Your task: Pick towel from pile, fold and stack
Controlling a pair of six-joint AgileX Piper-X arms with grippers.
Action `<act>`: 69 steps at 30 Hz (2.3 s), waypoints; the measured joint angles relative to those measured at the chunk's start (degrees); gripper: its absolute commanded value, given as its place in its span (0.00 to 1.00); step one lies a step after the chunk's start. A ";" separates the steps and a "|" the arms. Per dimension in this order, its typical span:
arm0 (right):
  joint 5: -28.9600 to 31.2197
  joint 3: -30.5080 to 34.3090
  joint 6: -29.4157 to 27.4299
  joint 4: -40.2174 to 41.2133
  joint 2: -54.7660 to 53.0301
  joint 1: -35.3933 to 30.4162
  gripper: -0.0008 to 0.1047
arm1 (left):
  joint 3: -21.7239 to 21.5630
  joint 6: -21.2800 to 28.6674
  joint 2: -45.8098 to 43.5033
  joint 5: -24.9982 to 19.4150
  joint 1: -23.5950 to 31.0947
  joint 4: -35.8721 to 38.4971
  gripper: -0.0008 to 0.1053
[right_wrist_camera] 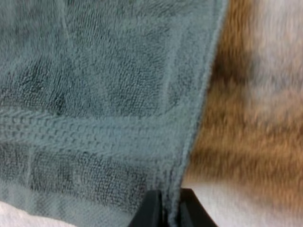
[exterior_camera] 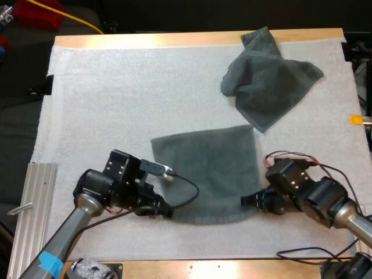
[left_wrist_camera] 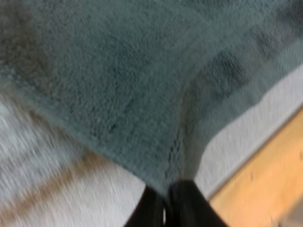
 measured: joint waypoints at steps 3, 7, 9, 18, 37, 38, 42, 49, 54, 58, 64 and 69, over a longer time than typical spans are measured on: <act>2.06 -0.65 0.00 3.11 0.00 2.77 0.02 | 0.00 0.00 0.00 -1.39 -2.69 2.71 0.01; 4.08 -0.82 0.34 5.86 0.00 5.04 0.02 | 0.00 0.00 0.00 -2.75 -4.61 5.11 0.01; 4.92 -0.82 1.67 6.20 0.00 5.07 0.02 | 0.00 0.00 0.00 -2.92 -4.44 5.17 0.01; 4.78 -0.82 11.40 -1.30 0.14 0.10 0.02 | 0.00 -2.04 0.98 3.29 3.57 -0.23 0.01; -12.32 -0.87 27.18 -24.62 13.62 -17.30 0.02 | 0.00 -9.98 14.14 13.30 19.48 -14.25 0.01; -12.54 -0.87 27.63 -25.56 14.31 -17.62 0.02 | 0.00 -10.50 14.65 13.41 19.55 -15.01 0.01; -13.23 -0.87 29.49 -27.89 16.57 -18.50 0.02 | 0.00 -13.09 16.51 13.73 19.55 -18.56 0.01; -13.32 -0.87 30.49 -32.39 19.58 -18.65 0.02 | 0.00 -16.16 19.08 13.84 19.55 -23.16 0.01; -13.32 -0.87 30.87 -34.35 20.92 -18.65 0.02 | 0.00 -16.79 19.07 13.33 19.55 -25.76 0.01; -13.04 -0.87 30.86 -35.61 21.31 -18.65 0.02 | 0.00 -16.93 19.07 11.26 19.55 -26.42 0.01; -12.61 -0.87 30.99 -38.11 21.31 -18.65 0.02 | 0.00 -17.03 19.07 8.95 19.55 -26.54 0.01; -12.37 -0.87 30.99 -38.70 21.31 -18.65 0.02 | 0.00 -17.03 19.07 7.63 19.55 -26.74 0.01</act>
